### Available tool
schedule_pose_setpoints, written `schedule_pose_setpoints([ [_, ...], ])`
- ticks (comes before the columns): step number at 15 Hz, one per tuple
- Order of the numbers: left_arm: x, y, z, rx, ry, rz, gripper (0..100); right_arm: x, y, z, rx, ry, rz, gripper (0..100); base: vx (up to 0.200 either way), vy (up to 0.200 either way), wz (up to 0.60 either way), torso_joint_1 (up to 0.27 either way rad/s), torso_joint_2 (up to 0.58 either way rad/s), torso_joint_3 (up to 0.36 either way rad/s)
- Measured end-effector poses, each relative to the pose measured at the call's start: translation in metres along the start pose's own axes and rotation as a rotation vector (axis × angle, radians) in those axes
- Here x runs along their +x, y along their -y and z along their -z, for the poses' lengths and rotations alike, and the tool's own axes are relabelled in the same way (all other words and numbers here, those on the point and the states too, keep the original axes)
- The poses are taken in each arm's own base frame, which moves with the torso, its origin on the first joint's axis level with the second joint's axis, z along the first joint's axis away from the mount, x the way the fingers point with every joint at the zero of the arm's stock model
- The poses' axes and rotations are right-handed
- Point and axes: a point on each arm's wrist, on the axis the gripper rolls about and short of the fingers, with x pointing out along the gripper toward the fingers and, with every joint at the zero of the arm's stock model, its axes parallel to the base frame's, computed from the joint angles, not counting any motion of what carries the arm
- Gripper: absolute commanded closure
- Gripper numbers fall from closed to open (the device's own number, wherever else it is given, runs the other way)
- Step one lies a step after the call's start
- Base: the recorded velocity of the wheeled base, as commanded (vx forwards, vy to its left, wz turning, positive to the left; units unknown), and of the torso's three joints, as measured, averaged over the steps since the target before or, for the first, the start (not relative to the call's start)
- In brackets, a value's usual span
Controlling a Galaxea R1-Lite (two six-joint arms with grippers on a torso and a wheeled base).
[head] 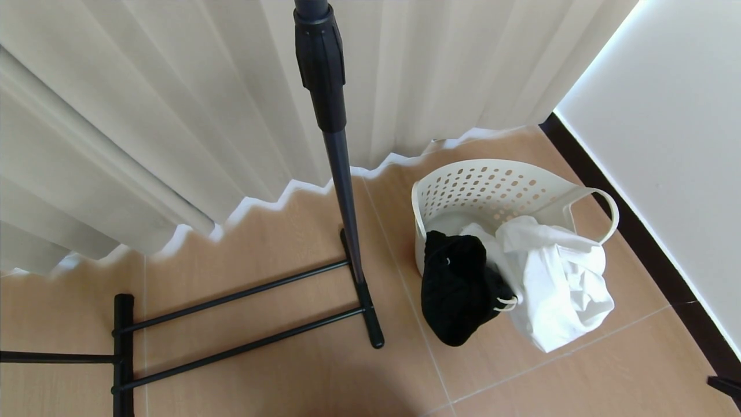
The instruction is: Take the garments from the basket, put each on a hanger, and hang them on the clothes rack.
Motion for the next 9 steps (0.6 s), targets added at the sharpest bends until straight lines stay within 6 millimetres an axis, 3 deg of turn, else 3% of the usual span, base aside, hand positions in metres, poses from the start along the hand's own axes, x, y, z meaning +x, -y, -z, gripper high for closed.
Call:
schedule_pose_setpoints([
  [4,0.0,0.0,0.0,0.001,0.0,0.0,0,0.082,0.004,-0.078,-0.208,-0.173,-0.045,0,0.0,0.0,0.0,0.0,0.0,0.0],
  [7,0.0,0.0,0.0,0.001,0.0,0.001,0,0.16,-0.012,-0.136,-0.391,-0.2,0.031,0,0.0,0.0,0.0,0.0,0.0,0.0],
  [9,0.0,0.0,0.0,0.001,0.0,0.001,0,0.206,-0.023,-0.161,-0.472,-0.211,0.113,0,0.0,0.0,0.0,0.0,0.0,0.0],
])
